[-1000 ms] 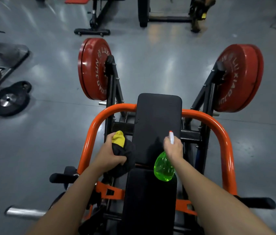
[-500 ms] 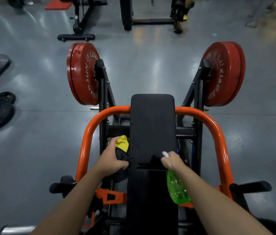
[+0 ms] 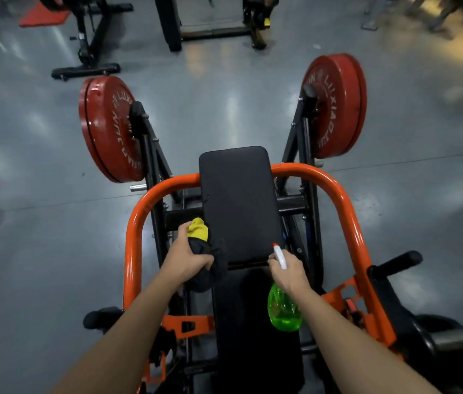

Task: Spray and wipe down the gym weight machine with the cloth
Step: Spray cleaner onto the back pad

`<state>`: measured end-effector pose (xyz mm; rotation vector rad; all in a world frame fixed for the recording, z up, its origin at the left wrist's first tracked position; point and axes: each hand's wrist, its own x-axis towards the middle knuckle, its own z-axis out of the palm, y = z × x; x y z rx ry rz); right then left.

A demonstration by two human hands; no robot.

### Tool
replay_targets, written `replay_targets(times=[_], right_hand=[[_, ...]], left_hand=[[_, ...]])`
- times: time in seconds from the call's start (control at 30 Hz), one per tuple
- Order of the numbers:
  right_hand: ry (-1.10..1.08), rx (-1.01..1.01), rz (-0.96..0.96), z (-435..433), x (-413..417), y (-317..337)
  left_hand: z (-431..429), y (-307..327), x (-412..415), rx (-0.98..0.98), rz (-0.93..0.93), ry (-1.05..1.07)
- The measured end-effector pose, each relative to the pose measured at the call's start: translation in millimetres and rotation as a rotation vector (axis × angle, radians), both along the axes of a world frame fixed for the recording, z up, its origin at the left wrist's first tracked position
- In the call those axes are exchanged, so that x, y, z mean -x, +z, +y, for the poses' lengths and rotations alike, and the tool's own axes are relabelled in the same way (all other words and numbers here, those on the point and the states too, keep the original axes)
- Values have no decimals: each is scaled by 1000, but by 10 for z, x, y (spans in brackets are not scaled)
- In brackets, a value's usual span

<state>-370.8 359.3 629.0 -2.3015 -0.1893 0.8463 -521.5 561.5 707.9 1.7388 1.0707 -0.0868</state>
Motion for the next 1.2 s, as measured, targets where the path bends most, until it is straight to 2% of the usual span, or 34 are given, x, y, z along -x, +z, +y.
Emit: replay_targets(times=[0.1, 0.27, 0.4, 0.5, 0.67, 0.87, 1.03, 1.2], right_hand=[[-138, -95, -71, -393, 23, 132], [-270, -102, -124, -1029, -13, 290], [-537, -139, -268, -1579, -41, 451], [-681, -235, -300, -1943, -117, 513], [-761, -338, -395, -2271, -289, 527], [-828, -487, -313, -2356, -677, 307], [-769, -330, -300, -2401, -730, 6], [-659, -201, -404, -2415, -455, -278]], left_hand=[[-218, 40, -287, 21, -33, -59], [-775, 15, -851, 27, -43, -263], [-1345, 17, -1173, 14, -39, -417], [-1700, -8, -1311, 0, -41, -506], [-2053, -73, -1400, -29, -46, -554], [-1999, -100, -1432, -79, -17, -521], [-1891, -129, -1370, -99, 26, -504], [-1879, -250, -1285, -107, 64, -511]])
